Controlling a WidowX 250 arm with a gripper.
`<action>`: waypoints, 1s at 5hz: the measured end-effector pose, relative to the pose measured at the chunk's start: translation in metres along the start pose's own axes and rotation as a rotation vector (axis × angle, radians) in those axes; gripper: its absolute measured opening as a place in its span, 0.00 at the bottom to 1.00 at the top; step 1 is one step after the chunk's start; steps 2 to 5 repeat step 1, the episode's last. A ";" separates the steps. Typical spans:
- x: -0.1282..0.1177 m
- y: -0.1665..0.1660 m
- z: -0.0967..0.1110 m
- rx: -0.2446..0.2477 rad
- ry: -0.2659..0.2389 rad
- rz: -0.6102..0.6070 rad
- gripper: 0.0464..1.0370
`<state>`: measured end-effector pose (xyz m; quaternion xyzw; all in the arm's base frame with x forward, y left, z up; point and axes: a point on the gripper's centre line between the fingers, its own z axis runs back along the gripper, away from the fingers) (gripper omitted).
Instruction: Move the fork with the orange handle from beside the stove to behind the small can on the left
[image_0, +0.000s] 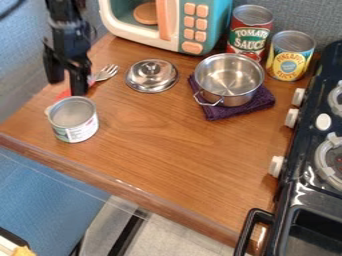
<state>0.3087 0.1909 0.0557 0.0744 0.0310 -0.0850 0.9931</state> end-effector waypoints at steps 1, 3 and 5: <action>-0.005 -0.001 0.027 0.023 -0.052 -0.007 0.97; -0.005 -0.001 0.027 0.023 -0.052 -0.007 0.97; -0.005 -0.001 0.027 0.023 -0.052 -0.007 0.97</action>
